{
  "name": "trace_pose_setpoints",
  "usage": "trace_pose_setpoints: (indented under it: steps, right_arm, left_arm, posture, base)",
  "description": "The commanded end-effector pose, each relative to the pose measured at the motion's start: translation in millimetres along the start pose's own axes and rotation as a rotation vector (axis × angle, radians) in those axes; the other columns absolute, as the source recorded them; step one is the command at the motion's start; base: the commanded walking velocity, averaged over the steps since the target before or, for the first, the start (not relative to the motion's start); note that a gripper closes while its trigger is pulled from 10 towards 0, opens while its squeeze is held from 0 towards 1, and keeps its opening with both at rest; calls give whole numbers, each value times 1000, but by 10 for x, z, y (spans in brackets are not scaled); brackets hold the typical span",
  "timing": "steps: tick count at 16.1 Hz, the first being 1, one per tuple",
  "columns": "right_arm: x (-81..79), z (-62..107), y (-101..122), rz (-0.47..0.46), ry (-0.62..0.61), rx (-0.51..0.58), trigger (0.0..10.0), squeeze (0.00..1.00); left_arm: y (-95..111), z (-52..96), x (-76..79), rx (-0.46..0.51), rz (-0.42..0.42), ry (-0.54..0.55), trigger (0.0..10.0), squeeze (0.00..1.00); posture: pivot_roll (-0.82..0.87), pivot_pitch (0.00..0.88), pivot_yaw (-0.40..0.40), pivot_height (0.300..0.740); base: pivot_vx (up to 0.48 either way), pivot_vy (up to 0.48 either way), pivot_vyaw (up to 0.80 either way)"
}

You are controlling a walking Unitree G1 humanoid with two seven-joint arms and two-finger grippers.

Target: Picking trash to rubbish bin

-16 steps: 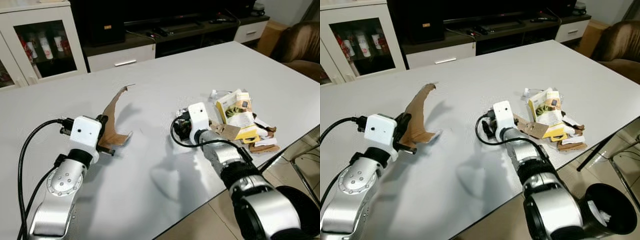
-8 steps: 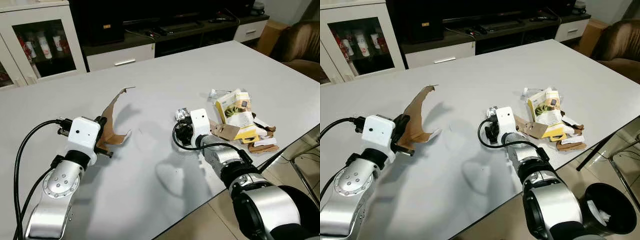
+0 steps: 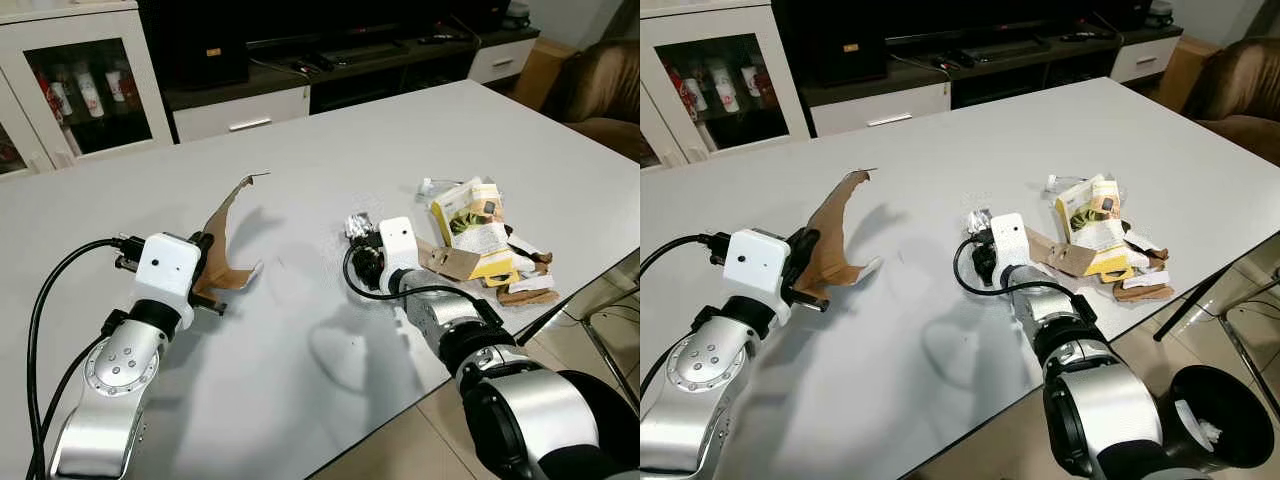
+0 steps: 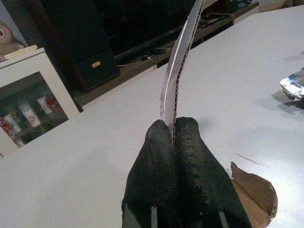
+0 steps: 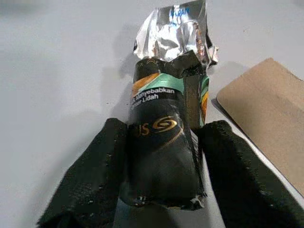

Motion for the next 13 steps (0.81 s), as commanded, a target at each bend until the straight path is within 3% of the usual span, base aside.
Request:
trace_pose_setpoints:
  steps: [1,9,11,13]
  right_arm:
    - [-5,-7,74,-3,3,18,0,0]
    - [-12,-8,145,-6,16,51,0,0]
    - [-18,-3,222,-26,29,100,0,0]
    - [-58,47,455,8,50,261,0,0]
  left_arm:
    - [-14,-3,23,-16,-1,-16,10000,0]
    - [-22,-30,77,-16,-1,-39,10000,0]
    - [-32,-35,93,-15,4,-40,10000,0]
    - [-60,-44,74,-20,47,0,10000,0]
  posture:
    - [103,0,-43,740]
    - [83,0,-30,740]
    - [74,0,-29,740]
    - [63,0,-31,740]
  base:
    - [0,0,0]
    - [0,0,0]
    - [0,0,0]
    - [0,0,0]
Point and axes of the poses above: a point about 5 cm out from each wrist's last joint towards the gripper, its own z axis pointing back from the gripper into the wrist, its own y axis along the axis of the wrist's last joint, x = y × z, the point moved 1 cm from there along -z, pointing out of the wrist towards the gripper, and after that the axes turned 4 degrees about -z, right-handed, at the moved point
